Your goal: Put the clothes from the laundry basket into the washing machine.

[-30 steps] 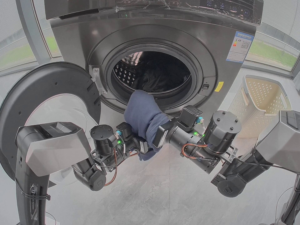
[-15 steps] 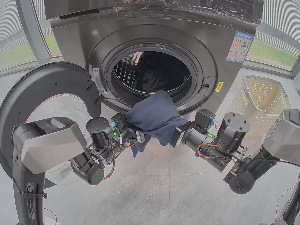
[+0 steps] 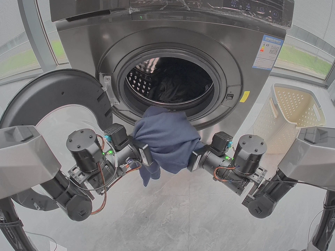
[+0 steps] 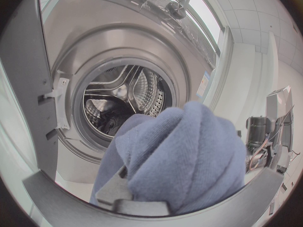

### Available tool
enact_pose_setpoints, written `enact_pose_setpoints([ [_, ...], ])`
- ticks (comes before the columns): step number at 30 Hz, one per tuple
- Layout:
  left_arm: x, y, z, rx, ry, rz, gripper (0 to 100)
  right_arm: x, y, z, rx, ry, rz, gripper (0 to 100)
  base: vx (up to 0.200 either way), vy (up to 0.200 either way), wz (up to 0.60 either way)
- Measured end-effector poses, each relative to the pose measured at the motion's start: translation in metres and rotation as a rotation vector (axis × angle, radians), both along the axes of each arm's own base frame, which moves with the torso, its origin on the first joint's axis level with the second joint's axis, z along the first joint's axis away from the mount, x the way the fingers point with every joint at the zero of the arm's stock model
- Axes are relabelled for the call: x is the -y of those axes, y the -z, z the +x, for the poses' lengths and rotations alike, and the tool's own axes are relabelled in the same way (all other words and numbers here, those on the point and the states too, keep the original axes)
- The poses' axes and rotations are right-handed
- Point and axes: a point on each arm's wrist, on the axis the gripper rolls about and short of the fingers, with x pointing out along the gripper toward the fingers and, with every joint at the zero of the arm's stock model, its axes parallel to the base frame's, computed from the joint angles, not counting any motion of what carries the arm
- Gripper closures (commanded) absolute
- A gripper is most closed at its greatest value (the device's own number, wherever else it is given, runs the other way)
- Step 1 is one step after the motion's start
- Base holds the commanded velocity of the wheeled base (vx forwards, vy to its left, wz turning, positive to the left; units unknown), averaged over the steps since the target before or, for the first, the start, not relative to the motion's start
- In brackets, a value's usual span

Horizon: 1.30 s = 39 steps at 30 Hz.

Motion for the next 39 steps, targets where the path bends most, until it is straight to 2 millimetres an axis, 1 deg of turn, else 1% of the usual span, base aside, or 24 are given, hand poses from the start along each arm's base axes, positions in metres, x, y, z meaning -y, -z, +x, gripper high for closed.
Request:
enact_pose_setpoints([
  [3,-0.002,-0.007,-0.012,0.003,-0.004,-0.01,100,-0.004,0.005,-0.003,-0.009,-0.012,-0.006,0,0.0,0.0,0.0],
  [7,-0.006,-0.016,-0.022,0.017,-0.008,-0.022,100,0.001,0.015,-0.018,-0.048,-0.033,-0.056,0,0.0,0.0,0.0],
  [10,-0.009,-0.02,-0.031,0.017,-0.002,-0.019,100,0.013,0.024,-0.038,-0.092,-0.073,-0.121,0,0.0,0.0,0.0],
  [12,-0.01,-0.023,-0.037,0.027,0.002,-0.026,100,0.026,0.031,-0.055,-0.134,-0.111,-0.183,0,0.0,0.0,0.0],
  [15,-0.011,-0.025,-0.046,0.027,0.013,-0.021,100,0.045,0.037,-0.079,-0.177,-0.152,-0.241,0,0.0,0.0,0.0],
  [18,-0.011,-0.027,-0.051,0.028,0.015,-0.021,100,0.06,0.04,-0.093,-0.21,-0.152,-0.282,0,0.0,0.0,0.0],
  [19,-0.012,-0.03,-0.053,0.049,0.01,-0.037,100,0.068,0.043,-0.098,-0.244,-0.143,-0.31,0,0.0,0.0,0.0],
  [22,-0.012,-0.027,-0.06,0.025,0.024,-0.021,100,0.079,0.036,-0.095,-0.221,-0.1,-0.291,0,0.0,0.0,0.0],
  [24,-0.014,-0.024,-0.064,0.015,0.027,-0.013,100,0.086,0.031,-0.089,-0.2,-0.059,-0.271,0,0.1,0.0,0.0],
  [29,-0.017,-0.016,-0.072,-0.013,0.038,0.027,100,0.089,0.019,-0.083,-0.158,-0.023,-0.232,0,0.2,0.0,0.0],
  [36,-0.017,-0.015,-0.075,-0.018,0.041,0.031,100,0.09,0.013,-0.085,-0.143,-0.022,-0.21,0,0.2,0.0,0.0],
  [39,-0.016,-0.013,-0.074,-0.021,0.042,0.036,100,0.09,0.013,-0.087,-0.147,-0.026,-0.212,0,0.0,0.0,0.0],
])
